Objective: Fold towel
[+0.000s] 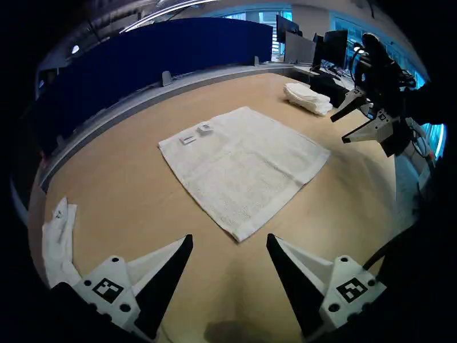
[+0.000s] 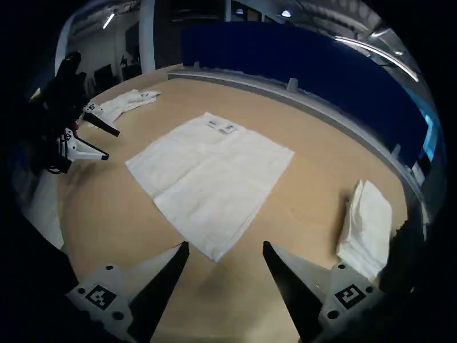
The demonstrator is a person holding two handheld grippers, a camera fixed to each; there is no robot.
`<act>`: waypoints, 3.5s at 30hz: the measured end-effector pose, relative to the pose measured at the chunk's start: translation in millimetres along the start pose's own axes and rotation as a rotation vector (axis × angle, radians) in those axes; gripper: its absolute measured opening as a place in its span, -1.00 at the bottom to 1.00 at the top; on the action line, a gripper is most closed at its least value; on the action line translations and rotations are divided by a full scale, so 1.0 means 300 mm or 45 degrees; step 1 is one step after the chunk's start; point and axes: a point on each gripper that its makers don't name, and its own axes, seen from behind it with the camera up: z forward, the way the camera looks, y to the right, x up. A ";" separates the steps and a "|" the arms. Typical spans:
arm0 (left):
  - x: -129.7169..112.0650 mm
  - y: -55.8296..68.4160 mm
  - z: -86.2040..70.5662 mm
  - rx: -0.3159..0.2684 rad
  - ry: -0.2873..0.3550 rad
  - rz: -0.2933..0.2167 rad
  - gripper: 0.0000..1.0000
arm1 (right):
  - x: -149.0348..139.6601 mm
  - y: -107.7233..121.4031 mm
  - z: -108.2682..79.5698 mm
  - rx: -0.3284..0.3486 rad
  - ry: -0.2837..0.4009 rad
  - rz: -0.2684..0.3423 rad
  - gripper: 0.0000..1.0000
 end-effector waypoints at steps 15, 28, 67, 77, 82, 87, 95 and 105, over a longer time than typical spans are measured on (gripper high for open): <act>-0.046 -0.002 0.110 -0.030 -0.030 -0.014 0.92 | -0.066 -0.027 0.086 -0.003 -0.035 0.016 1.00; -0.079 0.023 0.145 -0.061 -0.076 0.016 0.91 | -0.107 -0.050 0.123 0.021 -0.072 0.036 0.80; -0.071 0.030 0.175 -0.019 -0.113 0.004 -0.68 | -0.125 -0.071 0.130 0.028 -0.108 0.064 -0.64; -0.074 0.039 0.177 -0.022 -0.119 0.004 -0.82 | -0.121 -0.074 0.122 0.028 -0.114 0.070 -0.78; -0.067 0.045 0.166 -0.027 -0.112 -0.030 -0.83 | -0.115 -0.073 0.115 0.029 -0.107 0.074 -0.82; -0.059 0.050 0.143 -0.026 -0.107 -0.044 -0.83 | -0.094 -0.075 0.104 0.034 -0.090 0.088 -0.82; -0.040 0.064 0.087 -0.024 -0.109 -0.085 -0.83 | -0.043 -0.092 0.053 0.048 -0.052 0.101 -0.83; -0.027 0.140 -0.004 -0.055 -0.125 -0.158 -0.83 | -0.020 -0.153 -0.057 0.084 -0.029 0.117 -0.84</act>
